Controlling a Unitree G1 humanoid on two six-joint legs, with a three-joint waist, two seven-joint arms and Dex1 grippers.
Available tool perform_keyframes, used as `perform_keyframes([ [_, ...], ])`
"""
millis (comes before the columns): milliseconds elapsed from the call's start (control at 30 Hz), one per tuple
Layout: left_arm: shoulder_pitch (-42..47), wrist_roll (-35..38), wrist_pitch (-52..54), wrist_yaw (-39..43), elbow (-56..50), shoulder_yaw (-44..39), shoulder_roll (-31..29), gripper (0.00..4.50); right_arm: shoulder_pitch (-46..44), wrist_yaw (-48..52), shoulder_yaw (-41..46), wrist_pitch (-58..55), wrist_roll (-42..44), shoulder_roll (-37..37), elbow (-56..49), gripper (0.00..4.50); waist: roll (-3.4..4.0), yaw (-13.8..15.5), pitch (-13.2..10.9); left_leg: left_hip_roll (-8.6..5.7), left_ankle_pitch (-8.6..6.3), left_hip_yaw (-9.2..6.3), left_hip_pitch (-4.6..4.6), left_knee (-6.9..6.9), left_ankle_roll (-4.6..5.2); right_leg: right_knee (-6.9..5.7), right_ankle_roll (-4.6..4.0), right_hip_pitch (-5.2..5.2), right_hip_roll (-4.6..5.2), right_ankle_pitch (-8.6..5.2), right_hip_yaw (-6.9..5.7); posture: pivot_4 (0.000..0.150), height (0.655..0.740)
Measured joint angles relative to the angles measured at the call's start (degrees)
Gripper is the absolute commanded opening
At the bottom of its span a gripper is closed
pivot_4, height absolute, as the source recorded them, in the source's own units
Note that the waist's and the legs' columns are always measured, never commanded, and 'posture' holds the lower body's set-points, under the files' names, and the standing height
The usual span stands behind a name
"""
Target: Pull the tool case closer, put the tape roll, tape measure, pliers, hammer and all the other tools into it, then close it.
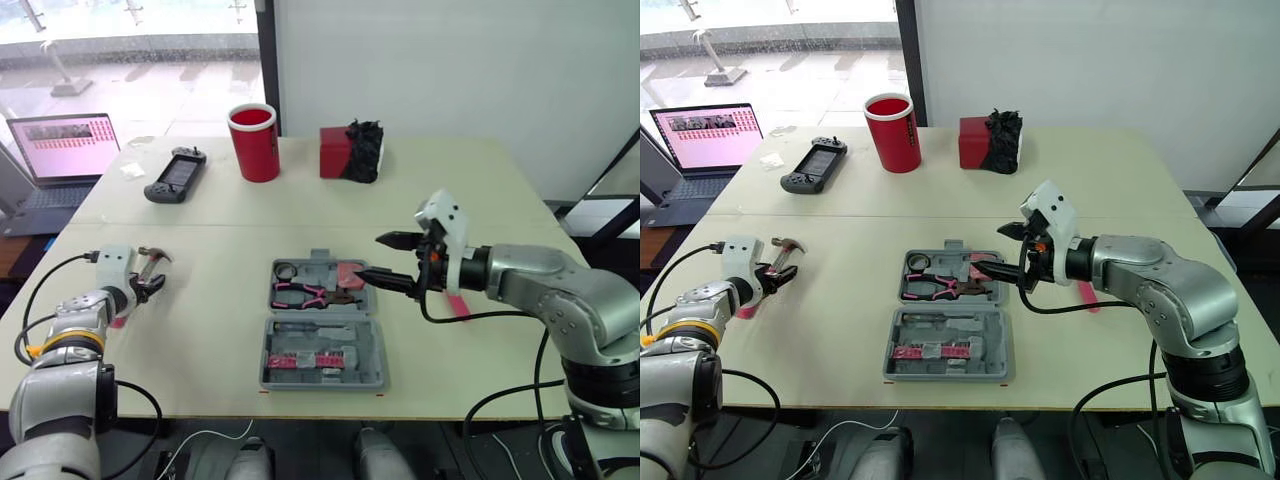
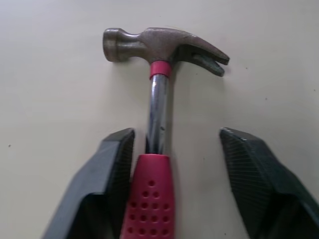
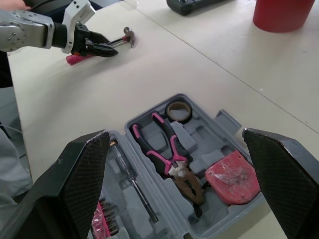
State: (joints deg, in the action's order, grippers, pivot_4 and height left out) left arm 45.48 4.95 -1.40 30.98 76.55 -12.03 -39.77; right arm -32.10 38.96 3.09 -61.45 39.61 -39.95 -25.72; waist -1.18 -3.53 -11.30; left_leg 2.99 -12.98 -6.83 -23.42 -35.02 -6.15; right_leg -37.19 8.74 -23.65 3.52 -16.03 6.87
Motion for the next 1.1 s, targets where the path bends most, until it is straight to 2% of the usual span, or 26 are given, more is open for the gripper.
perform_keyframes([
  [67, 0.04, 0.01, -0.06, -0.06, -0.01, -0.37, 0.01, 0.53, -0.02, -0.31, 0.0, -0.12, 0.0, 0.0, 0.04, 4.5, 0.0, 0.09, 0.0, 0.0, 0.0, 0.0, 0.0, -0.01, 0.0, 0.0, 0.0, 0.0, 0.0, 0.0, 0.0, 0.15, 0.74],
  [133, 0.74, 0.05, -0.06, -0.07, -0.05, -0.6, 0.19, 0.34, -0.27, -0.45, -0.08, -0.18, -0.01, -0.01, 0.08, 4.5, 0.0, 0.2, 0.0, 0.0, 0.0, 0.0, 0.01, -0.01, 0.0, -0.01, 0.0, 0.01, 0.0, 0.0, 0.0, 0.15, 0.74],
  [167, 0.97, 0.13, -0.12, -0.08, -0.12, -0.85, 0.25, 0.03, -0.39, -0.47, -0.13, -0.18, -0.01, -0.01, 0.09, 4.5, 0.0, 0.31, 0.0, 0.0, 0.0, 0.0, 0.03, -0.01, 0.0, -0.01, 0.0, 0.02, 0.0, 0.0, 0.0, 0.15, 0.74],
  [433, -0.85, -0.05, 0.38, 3.29, -3.12, -0.23, 2.11, 0.03, -0.99, -0.39, -1.26, -0.6, 0.02, 0.09, 0.97, 4.5, 0.03, 0.79, 0.01, 0.0, 0.0, 0.0, 0.04, 0.01, 0.0, -0.01, 0.0, 0.04, 0.0, 0.0, 0.0, 0.15, 0.74],
  [700, -12.34, 5.47, 6.27, 3.25, -23.02, -3.15, 5.72, 0.03, -2.82, 0.94, -3.34, -0.14, -0.03, 0.36, 3.02, 4.5, 0.02, 0.98, 0.01, 0.0, 0.01, -0.02, 0.03, -0.02, -0.01, -0.02, 0.0, 0.05, 0.0, 0.0, 0.0, 0.15, 0.74],
  [800, -13.63, 7.38, 9.26, 1.87, -27.86, -5.19, 5.54, 0.9, -3.37, 1.78, -4.91, 0.57, -0.22, 0.54, 4.15, 4.5, 0.02, 0.95, 0.01, 0.0, 0.01, -0.03, 0.04, -0.03, -0.01, -0.02, 0.0, 0.05, 0.0, 0.0, 0.0, 0.15, 0.74],
  [1000, -13.51, 8.04, 10.66, -0.69, -26.75, -6.94, 1.91, 3.92, -5.16, 2.5, -6.73, 1.79, -0.84, 1.45, 5.67, 4.5, 0.02, 0.81, 0.01, 0.0, 0.01, -0.03, 0.05, -0.01, -0.01, -0.01, 0.0, 0.03, 0.0, 0.0, -0.01, 0.15, 0.74],
  [1100, -11.95, 7.33, 10.31, -0.36, -22.33, -6.58, 1.47, 3.92, -5.2, 2.52, -7.22, 1.9, -1.17, 1.85, 5.78, 4.5, 0.02, 1.12, 0.01, -0.01, 0.01, -0.03, 0.04, -0.03, -0.01, 0.0, 0.0, 0.06, 0.01, 0.0, -0.03, 0.15, 0.74],
])
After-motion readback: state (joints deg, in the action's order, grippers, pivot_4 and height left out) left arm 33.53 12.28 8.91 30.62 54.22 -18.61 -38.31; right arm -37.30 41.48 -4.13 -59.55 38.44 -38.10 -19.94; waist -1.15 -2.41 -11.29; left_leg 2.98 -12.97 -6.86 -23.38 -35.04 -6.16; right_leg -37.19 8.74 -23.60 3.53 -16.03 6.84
